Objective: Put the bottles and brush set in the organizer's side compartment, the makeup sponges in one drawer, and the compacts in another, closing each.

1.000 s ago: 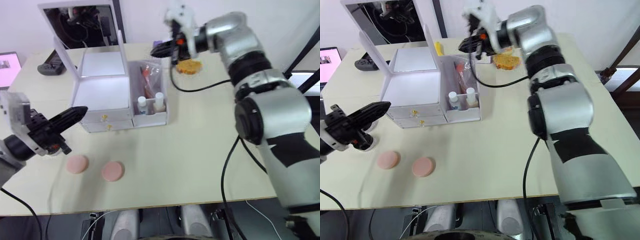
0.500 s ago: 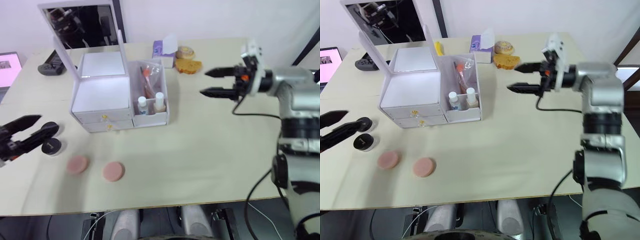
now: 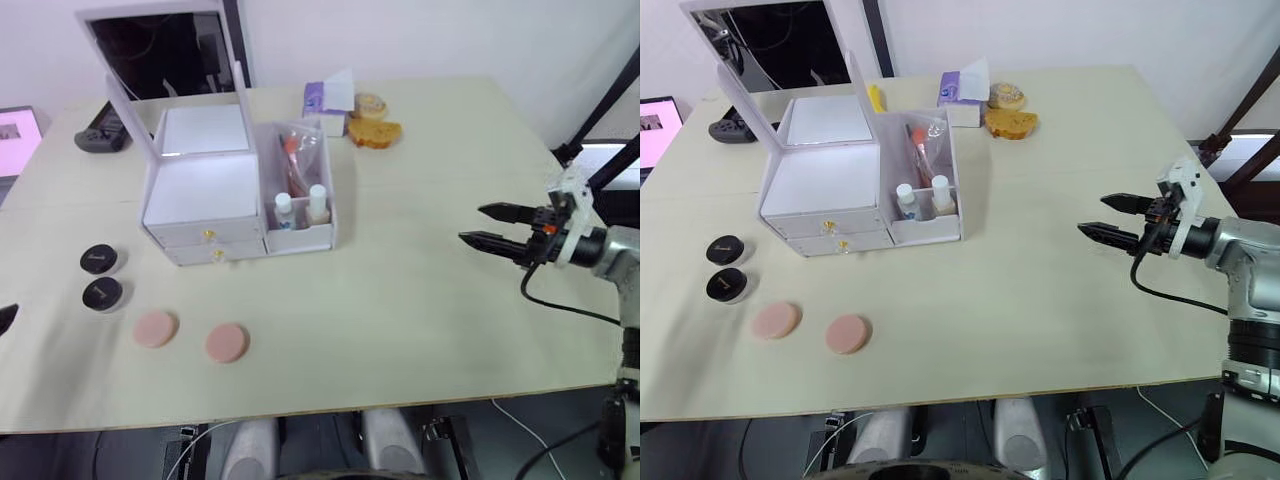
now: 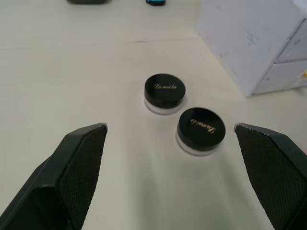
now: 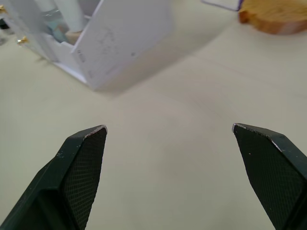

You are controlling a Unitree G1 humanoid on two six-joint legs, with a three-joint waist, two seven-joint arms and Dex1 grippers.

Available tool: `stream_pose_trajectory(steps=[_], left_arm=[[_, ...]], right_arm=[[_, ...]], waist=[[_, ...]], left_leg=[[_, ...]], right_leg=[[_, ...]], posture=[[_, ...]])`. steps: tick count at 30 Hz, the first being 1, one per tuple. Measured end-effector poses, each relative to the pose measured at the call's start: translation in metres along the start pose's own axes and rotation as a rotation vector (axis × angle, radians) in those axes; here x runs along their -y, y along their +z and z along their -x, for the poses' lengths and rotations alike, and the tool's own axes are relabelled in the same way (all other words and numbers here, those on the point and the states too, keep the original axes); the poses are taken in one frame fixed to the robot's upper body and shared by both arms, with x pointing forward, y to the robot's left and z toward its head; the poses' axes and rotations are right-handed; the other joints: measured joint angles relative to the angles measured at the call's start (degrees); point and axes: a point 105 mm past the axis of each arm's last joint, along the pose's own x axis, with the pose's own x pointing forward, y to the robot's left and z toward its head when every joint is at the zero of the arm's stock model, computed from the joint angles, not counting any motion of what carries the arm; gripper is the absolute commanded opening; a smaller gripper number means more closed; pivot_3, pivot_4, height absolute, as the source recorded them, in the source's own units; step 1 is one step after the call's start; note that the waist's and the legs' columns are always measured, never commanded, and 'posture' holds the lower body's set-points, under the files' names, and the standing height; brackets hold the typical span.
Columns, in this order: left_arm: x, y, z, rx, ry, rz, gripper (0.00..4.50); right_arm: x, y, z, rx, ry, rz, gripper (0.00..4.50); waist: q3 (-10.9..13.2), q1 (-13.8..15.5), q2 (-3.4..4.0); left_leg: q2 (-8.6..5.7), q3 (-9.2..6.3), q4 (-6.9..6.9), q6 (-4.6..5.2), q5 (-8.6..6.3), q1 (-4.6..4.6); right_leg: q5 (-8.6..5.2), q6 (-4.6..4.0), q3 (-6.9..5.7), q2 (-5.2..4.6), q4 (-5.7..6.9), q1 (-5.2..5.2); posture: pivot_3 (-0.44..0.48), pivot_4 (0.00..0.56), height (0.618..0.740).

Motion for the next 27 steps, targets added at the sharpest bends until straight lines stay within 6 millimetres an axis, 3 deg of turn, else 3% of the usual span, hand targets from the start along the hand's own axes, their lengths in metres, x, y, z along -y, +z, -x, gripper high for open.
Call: stream_pose_trajectory(steps=[6,11,15,23,27], left_arm=[[-0.004,-0.002,0.002,0.001,0.014,-0.018,4.47],[0.003,0.003,-0.003,0.008,-0.015,-0.030,4.47],[0.011,0.002,-0.004,-0.005,-0.028,-0.049,4.47],[0.039,-0.005,-0.002,-0.051,-0.067,-0.057,4.47],[0.069,-0.001,0.000,-0.089,-0.129,-0.157,4.47]], right_arm=[[0.011,0.000,0.005,0.008,-0.104,0.031,4.44],[0.008,-0.014,0.000,-0.049,-0.101,0.016,4.44],[0.009,-0.016,-0.005,-0.142,-0.093,-0.019,4.44],[-0.037,0.021,-0.033,-0.066,0.168,0.103,4.44],[-0.062,0.044,-0.045,0.024,0.324,0.150,4.44]], waist=[[-0.03,0.30,-0.04],[0.02,-0.98,0.04],[-0.01,-0.03,0.32],[-0.03,1.04,0.26],[-0.02,1.63,0.21]], left_leg=[[-0.03,-0.11,0.00,0.00,0.00,-0.02],[-1.43,-2.69,-0.12,0.29,0.19,0.01],[-1.11,-2.32,-0.17,0.28,0.20,-0.03],[-1.10,-1.67,-0.10,0.25,0.17,-0.02],[-1.11,-1.63,-0.07,0.24,0.17,-0.05]], right_leg=[[0.01,0.02,-0.07,-0.04,-0.01,0.10],[-0.86,0.68,-2.09,-1.25,0.36,1.25],[-0.86,0.37,-1.97,-1.10,0.34,0.98],[-0.88,0.22,-1.42,-1.14,0.02,0.93],[-0.85,0.20,-1.40,-1.15,-0.04,0.93]], posture=[[0.000,0.150,0.740],[0.000,0.150,0.740],[0.000,0.150,0.740],[0.000,0.150,0.740],[0.000,0.150,0.740]])
